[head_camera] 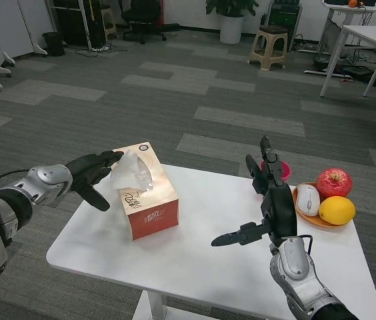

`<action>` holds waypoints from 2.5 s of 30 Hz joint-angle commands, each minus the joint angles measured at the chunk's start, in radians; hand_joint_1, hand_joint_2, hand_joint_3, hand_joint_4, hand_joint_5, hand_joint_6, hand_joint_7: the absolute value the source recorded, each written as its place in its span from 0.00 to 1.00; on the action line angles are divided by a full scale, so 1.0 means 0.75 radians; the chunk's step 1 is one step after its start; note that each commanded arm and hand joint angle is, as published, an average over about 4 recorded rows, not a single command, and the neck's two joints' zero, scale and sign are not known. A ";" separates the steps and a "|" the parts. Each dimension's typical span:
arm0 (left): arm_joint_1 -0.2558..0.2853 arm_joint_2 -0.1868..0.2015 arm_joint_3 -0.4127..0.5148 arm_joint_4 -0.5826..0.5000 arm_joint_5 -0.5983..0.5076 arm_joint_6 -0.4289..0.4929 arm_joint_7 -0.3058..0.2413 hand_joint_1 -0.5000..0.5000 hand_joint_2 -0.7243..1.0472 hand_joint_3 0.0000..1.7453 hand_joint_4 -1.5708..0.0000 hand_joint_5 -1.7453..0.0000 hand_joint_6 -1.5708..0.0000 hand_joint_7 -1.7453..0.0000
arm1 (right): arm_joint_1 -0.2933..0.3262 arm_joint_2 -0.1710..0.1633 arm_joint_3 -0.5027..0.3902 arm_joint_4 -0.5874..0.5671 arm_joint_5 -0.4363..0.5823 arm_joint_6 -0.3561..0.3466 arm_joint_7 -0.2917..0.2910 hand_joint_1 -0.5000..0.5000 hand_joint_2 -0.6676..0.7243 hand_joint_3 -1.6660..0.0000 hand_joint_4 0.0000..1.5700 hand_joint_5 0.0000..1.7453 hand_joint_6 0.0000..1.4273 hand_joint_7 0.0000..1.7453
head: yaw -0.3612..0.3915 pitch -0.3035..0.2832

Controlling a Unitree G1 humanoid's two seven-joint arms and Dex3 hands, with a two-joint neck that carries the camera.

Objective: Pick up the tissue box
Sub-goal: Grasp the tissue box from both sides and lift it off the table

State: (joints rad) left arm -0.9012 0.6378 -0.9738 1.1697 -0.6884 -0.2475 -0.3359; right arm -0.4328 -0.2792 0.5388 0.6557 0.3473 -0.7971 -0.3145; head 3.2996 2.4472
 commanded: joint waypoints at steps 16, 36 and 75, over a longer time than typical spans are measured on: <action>-0.089 -0.054 -0.231 -0.020 -0.002 -0.001 0.004 1.00 1.00 0.05 1.00 1.00 1.00 1.00 | 0.006 -0.006 -0.001 0.003 0.005 -0.009 -0.010 0.04 0.64 0.90 0.24 0.00 0.00 0.00 | -0.006 0.002; -0.091 -0.102 -0.242 -0.204 0.047 -0.027 0.000 1.00 1.00 0.03 1.00 1.00 1.00 1.00 | 0.016 -0.008 -0.002 -0.003 0.005 -0.009 -0.010 0.04 0.64 0.90 0.23 0.00 0.00 0.00 | -0.026 0.002; -0.025 -0.143 -0.258 -0.498 0.139 -0.050 -0.024 1.00 1.00 0.05 1.00 1.00 1.00 1.00 | 0.043 -0.022 0.056 0.176 0.004 -0.001 -0.002 0.04 0.59 0.90 0.17 0.00 0.00 0.00 | -0.080 -0.012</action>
State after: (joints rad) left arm -0.9330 0.5265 -1.1629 0.8067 -0.5925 -0.2749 -0.3507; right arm -0.4093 -0.2886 0.5906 0.7633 0.3473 -0.7980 -0.3166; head 3.2392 2.4380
